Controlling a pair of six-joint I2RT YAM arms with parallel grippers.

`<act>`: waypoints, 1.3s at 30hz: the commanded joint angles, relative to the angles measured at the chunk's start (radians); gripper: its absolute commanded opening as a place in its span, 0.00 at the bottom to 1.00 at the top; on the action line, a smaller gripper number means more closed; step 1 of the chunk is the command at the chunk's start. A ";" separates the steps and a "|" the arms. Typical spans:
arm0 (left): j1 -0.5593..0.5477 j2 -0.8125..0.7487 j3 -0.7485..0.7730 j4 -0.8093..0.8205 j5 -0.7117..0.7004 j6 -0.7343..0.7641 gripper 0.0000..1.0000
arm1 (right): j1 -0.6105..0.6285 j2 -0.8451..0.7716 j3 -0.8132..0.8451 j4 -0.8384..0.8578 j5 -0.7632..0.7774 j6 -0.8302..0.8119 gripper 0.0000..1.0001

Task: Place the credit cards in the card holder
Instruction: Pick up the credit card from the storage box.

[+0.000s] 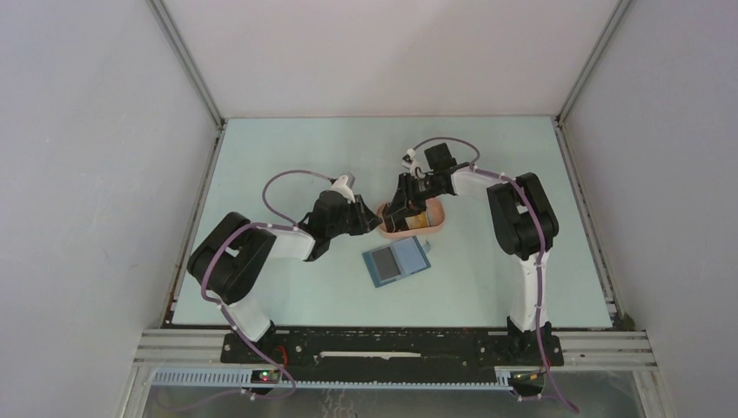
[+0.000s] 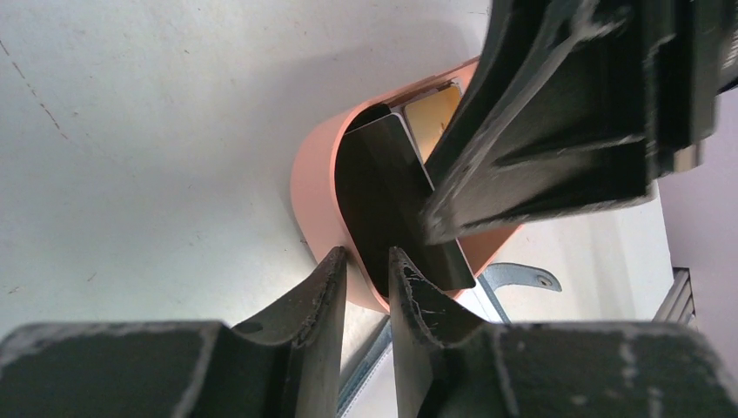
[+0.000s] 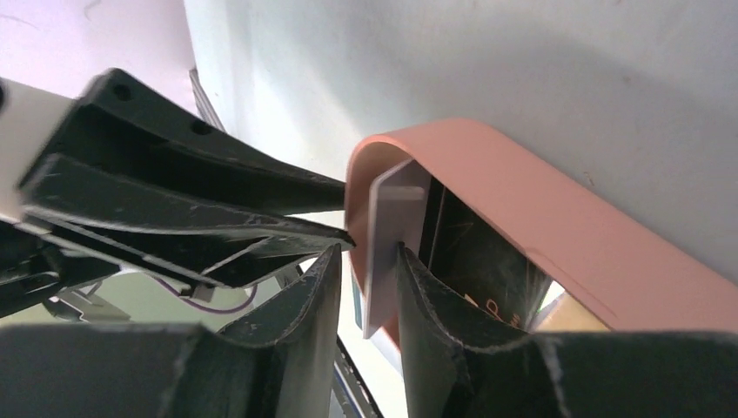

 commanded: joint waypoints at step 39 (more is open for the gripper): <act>0.018 -0.065 0.026 0.014 0.058 0.002 0.31 | -0.053 -0.001 0.040 -0.160 -0.034 -0.108 0.35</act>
